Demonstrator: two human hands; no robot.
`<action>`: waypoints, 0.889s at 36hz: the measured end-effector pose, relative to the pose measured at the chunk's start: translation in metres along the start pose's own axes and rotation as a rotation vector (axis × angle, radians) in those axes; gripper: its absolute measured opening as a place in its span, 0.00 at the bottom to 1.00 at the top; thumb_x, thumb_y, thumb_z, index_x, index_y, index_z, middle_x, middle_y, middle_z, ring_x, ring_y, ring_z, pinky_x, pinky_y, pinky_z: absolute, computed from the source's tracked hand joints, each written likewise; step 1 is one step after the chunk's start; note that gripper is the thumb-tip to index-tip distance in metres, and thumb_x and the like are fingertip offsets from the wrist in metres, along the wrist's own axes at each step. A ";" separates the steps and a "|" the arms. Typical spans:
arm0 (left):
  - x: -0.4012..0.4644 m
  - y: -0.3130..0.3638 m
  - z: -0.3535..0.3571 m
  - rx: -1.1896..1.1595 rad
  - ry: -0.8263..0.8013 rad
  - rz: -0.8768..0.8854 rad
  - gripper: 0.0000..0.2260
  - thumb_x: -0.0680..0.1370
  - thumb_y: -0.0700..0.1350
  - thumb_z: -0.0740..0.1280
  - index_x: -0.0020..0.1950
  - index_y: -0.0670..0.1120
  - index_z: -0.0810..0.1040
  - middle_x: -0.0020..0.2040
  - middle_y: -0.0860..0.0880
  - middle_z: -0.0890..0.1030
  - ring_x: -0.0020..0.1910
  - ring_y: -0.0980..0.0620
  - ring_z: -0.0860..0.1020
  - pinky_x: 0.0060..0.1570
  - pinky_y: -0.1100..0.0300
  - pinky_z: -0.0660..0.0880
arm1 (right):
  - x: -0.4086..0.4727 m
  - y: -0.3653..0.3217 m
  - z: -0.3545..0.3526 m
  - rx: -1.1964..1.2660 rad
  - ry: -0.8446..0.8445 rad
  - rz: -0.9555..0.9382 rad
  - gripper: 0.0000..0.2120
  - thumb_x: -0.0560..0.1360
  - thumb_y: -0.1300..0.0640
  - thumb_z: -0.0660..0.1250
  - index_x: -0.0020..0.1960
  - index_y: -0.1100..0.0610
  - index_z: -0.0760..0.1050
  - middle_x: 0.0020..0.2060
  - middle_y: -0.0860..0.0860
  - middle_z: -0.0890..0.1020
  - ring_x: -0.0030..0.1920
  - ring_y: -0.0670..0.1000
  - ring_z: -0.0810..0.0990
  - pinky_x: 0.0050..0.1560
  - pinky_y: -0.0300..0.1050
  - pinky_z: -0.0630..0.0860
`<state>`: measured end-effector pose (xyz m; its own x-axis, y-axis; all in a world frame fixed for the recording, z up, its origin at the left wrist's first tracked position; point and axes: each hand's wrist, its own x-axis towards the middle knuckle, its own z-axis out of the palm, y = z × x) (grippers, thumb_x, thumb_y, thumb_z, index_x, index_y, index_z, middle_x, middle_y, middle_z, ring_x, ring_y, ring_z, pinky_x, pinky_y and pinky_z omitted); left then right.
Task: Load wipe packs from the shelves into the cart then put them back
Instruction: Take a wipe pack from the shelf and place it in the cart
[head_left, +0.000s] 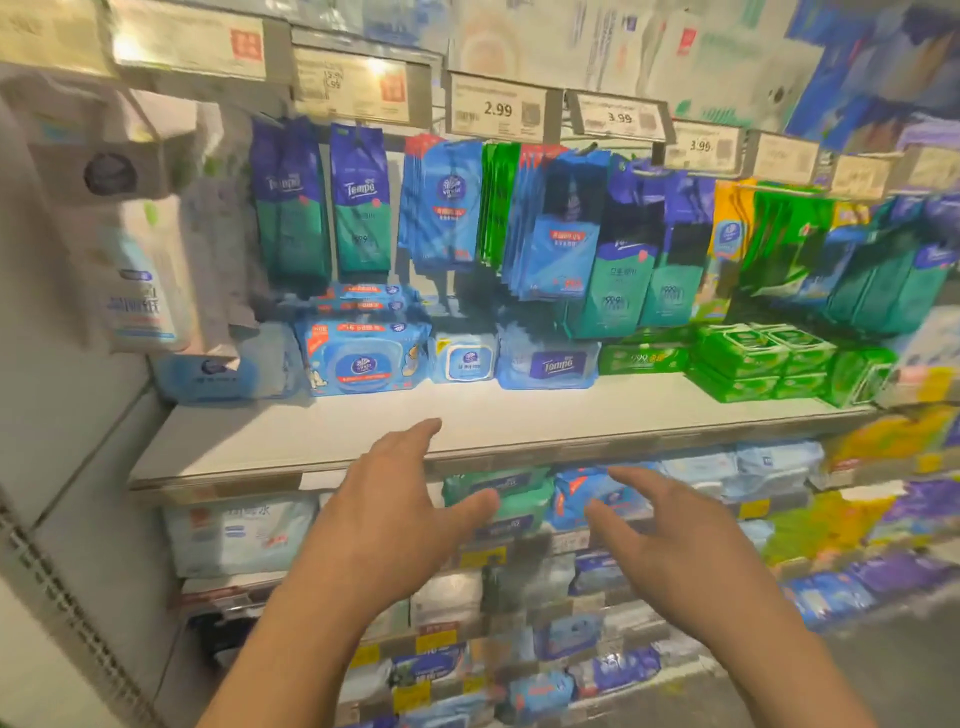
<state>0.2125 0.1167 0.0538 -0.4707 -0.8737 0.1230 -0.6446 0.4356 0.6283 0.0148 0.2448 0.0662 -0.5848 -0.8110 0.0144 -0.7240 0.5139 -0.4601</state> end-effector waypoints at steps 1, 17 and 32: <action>0.010 -0.002 -0.001 -0.010 -0.001 0.009 0.40 0.73 0.68 0.69 0.81 0.58 0.59 0.77 0.56 0.66 0.75 0.54 0.66 0.72 0.55 0.65 | 0.008 -0.004 -0.001 -0.006 0.003 0.005 0.27 0.79 0.37 0.63 0.75 0.42 0.67 0.72 0.43 0.73 0.68 0.47 0.73 0.64 0.43 0.69; 0.138 -0.004 -0.007 -0.163 -0.004 0.135 0.43 0.66 0.71 0.71 0.78 0.61 0.63 0.75 0.59 0.68 0.73 0.58 0.67 0.72 0.54 0.67 | 0.117 -0.024 -0.011 0.133 0.199 -0.037 0.23 0.76 0.40 0.67 0.70 0.44 0.74 0.65 0.43 0.79 0.54 0.43 0.80 0.59 0.43 0.70; 0.212 0.098 0.008 -0.338 0.260 0.223 0.43 0.62 0.77 0.60 0.73 0.60 0.65 0.67 0.60 0.67 0.69 0.57 0.59 0.71 0.56 0.61 | 0.221 -0.052 -0.036 0.923 0.279 -0.371 0.32 0.77 0.50 0.71 0.77 0.54 0.64 0.68 0.44 0.78 0.67 0.38 0.76 0.72 0.47 0.71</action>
<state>0.0449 -0.0245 0.1355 -0.3813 -0.8108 0.4440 -0.2927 0.5615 0.7740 -0.0897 0.0493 0.1252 -0.5312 -0.7204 0.4459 -0.3825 -0.2657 -0.8849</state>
